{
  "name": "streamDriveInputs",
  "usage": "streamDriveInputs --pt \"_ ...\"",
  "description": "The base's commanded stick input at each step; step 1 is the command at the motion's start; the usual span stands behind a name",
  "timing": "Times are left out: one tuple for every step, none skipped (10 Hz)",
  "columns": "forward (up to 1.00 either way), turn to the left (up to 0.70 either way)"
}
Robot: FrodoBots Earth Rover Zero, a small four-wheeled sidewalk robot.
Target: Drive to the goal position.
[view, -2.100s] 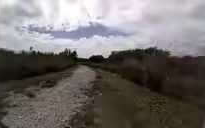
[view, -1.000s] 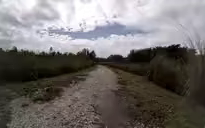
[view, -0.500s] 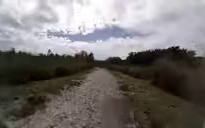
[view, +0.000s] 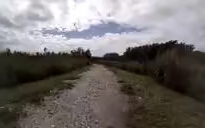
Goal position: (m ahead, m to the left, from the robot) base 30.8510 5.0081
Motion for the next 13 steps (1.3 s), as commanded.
streamDriveInputs --pt "0.85 0.0" --pt "0.85 0.0" --pt "0.85 0.0" --pt "0.85 0.0" --pt "0.85 0.0" --pt "0.85 0.0" --pt "0.85 0.0" --pt "0.85 0.0" --pt "0.85 0.0" --pt "0.85 0.0" --pt "0.85 0.0" --pt "0.85 0.0" --pt "0.85 0.0"
